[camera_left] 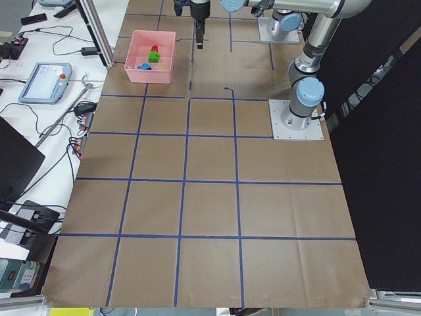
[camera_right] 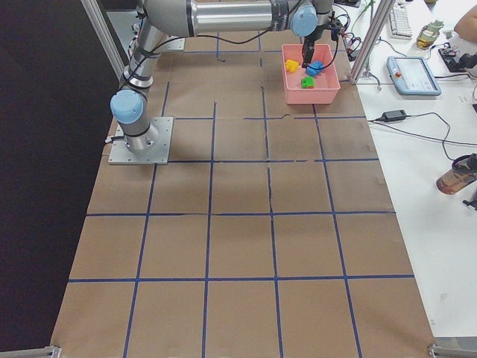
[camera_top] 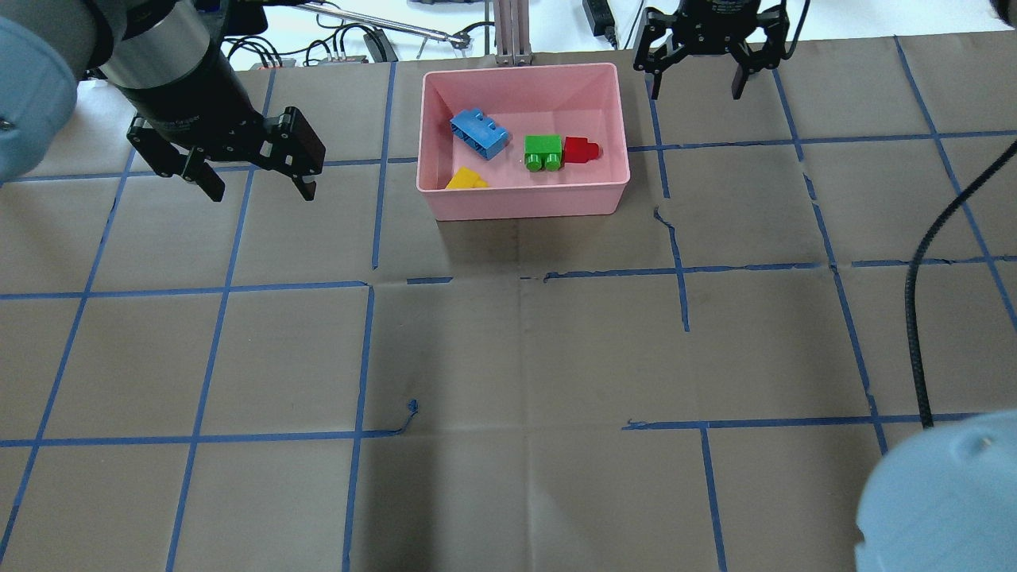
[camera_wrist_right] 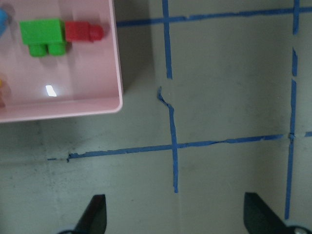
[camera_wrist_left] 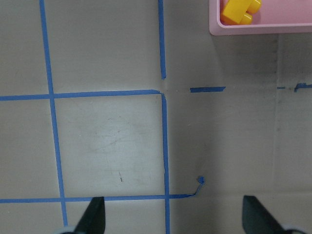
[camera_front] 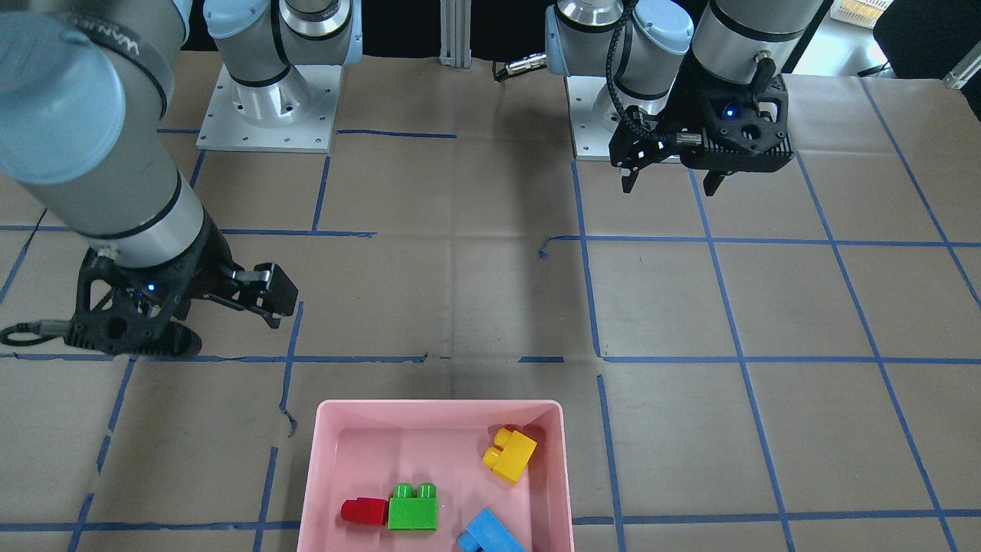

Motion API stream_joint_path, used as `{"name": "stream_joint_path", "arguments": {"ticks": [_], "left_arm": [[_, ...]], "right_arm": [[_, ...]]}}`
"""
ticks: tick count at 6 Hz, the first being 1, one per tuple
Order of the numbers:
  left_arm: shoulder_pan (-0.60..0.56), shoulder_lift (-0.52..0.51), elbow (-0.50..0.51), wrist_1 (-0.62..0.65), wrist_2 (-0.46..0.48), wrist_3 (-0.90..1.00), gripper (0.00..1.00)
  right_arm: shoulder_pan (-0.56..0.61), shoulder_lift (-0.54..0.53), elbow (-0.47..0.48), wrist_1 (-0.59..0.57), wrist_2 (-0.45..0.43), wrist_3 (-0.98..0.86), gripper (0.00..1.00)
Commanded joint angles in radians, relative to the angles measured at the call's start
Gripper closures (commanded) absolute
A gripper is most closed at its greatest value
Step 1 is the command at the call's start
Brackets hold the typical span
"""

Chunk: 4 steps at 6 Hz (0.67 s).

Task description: Put all blocks into box

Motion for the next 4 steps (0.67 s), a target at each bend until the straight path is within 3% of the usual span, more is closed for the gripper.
{"name": "stream_joint_path", "arguments": {"ticks": [1, 4], "left_arm": [[0.000, 0.000, -0.001, 0.000, -0.001, 0.000, 0.01], [0.000, -0.001, -0.001, 0.000, -0.001, -0.003, 0.01]], "right_arm": [[0.005, -0.201, 0.191, 0.024, -0.024, -0.019, 0.00], [0.010, -0.220, 0.203, 0.050, -0.012, -0.019, 0.00]]}}
